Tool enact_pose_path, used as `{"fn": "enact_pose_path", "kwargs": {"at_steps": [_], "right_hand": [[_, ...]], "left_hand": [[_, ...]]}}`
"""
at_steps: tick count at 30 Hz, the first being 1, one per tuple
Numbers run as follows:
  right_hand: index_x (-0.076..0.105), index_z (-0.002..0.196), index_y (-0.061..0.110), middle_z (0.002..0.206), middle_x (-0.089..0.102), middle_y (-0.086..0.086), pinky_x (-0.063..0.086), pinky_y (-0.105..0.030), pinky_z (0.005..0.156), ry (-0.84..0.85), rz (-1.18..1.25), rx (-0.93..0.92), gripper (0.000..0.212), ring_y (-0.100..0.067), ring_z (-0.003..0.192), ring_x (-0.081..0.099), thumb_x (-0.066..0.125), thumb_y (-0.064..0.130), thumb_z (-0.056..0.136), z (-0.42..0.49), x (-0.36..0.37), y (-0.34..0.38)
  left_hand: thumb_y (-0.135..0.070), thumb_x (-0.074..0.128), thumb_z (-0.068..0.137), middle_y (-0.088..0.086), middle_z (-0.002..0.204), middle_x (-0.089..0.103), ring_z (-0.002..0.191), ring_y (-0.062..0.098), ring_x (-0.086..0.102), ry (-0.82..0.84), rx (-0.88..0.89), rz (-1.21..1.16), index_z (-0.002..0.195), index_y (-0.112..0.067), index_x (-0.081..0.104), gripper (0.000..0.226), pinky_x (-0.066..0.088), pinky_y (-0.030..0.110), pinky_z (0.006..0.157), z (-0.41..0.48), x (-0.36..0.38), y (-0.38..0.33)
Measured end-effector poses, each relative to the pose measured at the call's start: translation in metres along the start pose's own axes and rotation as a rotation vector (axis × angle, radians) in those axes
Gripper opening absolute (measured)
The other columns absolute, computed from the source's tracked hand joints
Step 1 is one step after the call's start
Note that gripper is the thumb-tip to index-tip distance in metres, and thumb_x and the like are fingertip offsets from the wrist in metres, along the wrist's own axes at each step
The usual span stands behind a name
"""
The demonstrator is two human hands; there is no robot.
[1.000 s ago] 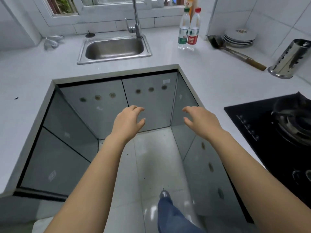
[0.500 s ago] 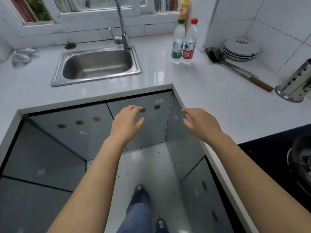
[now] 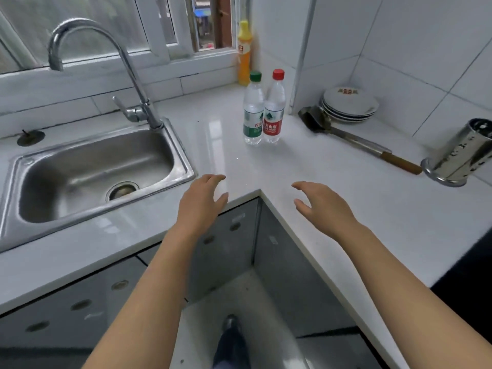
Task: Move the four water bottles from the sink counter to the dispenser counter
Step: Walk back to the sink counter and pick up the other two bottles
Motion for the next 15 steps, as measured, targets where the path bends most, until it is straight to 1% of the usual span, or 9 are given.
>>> {"fn": "enact_pose_path", "kwargs": {"at_steps": [4,9,12,15], "right_hand": [[0.045,0.131,0.023,0.134,0.055,0.001,0.045,-0.035,0.092,-0.025,0.025,0.082,0.04,-0.02,0.12,0.051,0.046,0.03,0.092,0.024,-0.003,-0.001],[0.043,0.133,0.021,0.136,0.053,0.001,0.043,-0.035,0.095,-0.018,0.043,0.17,0.041,-0.02,0.122,0.05,0.045,0.028,0.093,0.041,-0.008,-0.005],[0.043,0.133,0.021,0.138,0.051,0.0,0.042,-0.034,0.099,-0.025,0.066,0.206,0.041,-0.02,0.122,0.05,0.047,0.029,0.093,0.053,-0.01,-0.007],[0.043,0.134,0.02,0.137,0.051,-0.001,0.042,-0.033,0.098,-0.024,0.093,0.216,0.042,-0.02,0.122,0.05,0.046,0.028,0.093,0.066,-0.011,-0.009]], "left_hand": [[-0.028,0.053,0.089,0.001,0.135,0.051,0.123,0.022,0.046,0.034,0.052,-0.023,0.13,-0.02,0.047,0.042,0.041,0.035,0.093,0.046,0.002,0.008],[-0.029,0.054,0.089,0.002,0.137,0.049,0.123,0.022,0.047,0.091,0.101,-0.044,0.132,-0.021,0.045,0.044,0.044,0.038,0.093,0.079,0.011,0.006],[-0.029,0.055,0.089,0.003,0.138,0.048,0.123,0.023,0.047,0.107,0.095,-0.049,0.132,-0.021,0.044,0.045,0.045,0.039,0.093,0.096,0.014,0.007],[-0.029,0.056,0.089,0.005,0.14,0.048,0.123,0.025,0.048,0.099,0.095,-0.038,0.133,-0.02,0.043,0.047,0.045,0.04,0.095,0.11,0.014,0.008]]}}
Point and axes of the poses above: each hand's wrist, its own z-axis towards the middle knuckle, its own x-axis out of the palm, y = z × x, the point moved 2 cm from there along z, towards the middle knuckle
